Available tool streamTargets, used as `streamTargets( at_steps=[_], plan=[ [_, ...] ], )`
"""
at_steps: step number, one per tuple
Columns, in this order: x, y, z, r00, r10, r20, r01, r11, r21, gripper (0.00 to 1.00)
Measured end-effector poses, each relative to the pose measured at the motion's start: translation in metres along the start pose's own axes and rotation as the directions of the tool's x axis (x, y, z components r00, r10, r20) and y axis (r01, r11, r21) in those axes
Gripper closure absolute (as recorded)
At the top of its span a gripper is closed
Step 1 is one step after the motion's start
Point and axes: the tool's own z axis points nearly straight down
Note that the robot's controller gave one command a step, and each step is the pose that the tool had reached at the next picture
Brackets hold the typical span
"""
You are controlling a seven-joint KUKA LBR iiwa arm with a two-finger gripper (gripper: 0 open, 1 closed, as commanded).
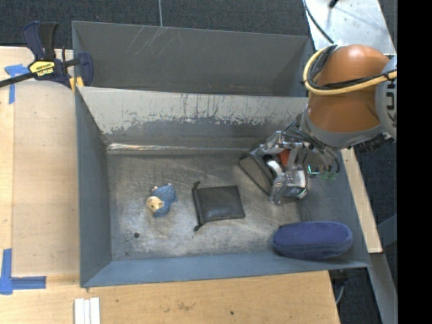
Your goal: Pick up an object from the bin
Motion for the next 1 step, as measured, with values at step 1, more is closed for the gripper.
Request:
streamTargets(
  at_steps=[1],
  plan=[
    [0.0142, 0.0711, 0.0871, 0.987, -0.16, 0.001, 0.16, 0.987, -0.002, 0.0]
  ],
)
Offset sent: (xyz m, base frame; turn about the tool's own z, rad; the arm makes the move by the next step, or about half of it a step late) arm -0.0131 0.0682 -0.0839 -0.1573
